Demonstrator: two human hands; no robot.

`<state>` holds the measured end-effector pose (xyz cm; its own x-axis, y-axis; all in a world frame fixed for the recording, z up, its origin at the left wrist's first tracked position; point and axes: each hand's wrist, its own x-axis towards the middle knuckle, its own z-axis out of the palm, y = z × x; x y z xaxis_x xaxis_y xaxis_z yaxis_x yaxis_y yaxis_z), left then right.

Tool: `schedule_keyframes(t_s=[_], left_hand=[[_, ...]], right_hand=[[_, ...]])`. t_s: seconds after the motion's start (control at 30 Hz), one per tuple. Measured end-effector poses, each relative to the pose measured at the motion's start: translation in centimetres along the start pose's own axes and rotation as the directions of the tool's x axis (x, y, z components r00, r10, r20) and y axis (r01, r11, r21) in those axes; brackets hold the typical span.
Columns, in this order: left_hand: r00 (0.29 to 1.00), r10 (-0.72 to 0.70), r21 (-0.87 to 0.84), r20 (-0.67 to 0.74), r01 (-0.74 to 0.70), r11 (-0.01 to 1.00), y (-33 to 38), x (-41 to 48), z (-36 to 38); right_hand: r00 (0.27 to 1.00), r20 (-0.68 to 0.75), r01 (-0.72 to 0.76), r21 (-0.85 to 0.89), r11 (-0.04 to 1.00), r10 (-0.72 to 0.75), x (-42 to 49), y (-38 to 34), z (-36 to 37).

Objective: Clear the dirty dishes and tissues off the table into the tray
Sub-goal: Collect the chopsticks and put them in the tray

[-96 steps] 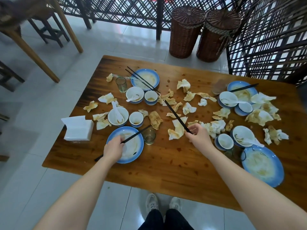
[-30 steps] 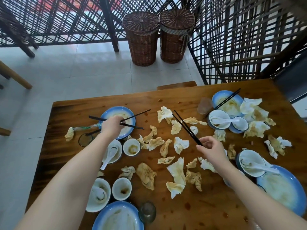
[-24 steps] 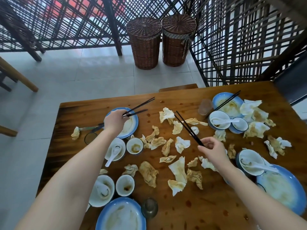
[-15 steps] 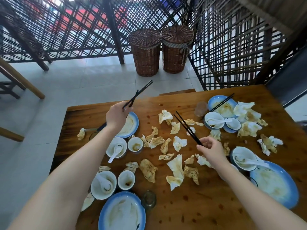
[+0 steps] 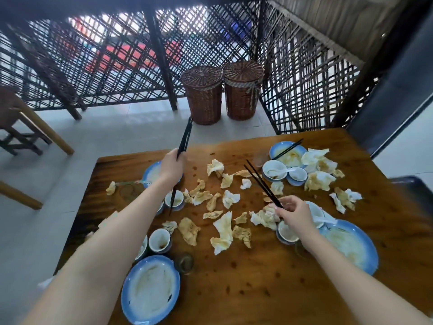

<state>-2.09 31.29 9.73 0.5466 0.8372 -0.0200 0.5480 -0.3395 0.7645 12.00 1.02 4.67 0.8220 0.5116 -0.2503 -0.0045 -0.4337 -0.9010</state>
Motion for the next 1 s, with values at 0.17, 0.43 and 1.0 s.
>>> schedule_keyframes(t_s=[0.17, 0.43, 1.0], left_hand=[[0.999, -0.033, -0.025, 0.039, 0.034, 0.999, 2.8, -4.8, 4.1], [0.972, -0.181, -0.341, 0.151, 0.223, 0.913, 7.4, -12.5, 10.6], [0.779, -0.311, -0.501, 0.544, 0.599, 0.625, 9.3, -13.9, 16.4]], right_hand=[[1.0, 0.005, 0.016, 0.014, 1.0, -0.016, -2.2, 1.7, -5.6], [1.0, 0.024, 0.002, 0.089, 0.996, -0.004, -3.8, 3.5, -13.3], [0.998, 0.036, -0.051, 0.089, 0.995, 0.047, 1.6, 3.8, -15.6]])
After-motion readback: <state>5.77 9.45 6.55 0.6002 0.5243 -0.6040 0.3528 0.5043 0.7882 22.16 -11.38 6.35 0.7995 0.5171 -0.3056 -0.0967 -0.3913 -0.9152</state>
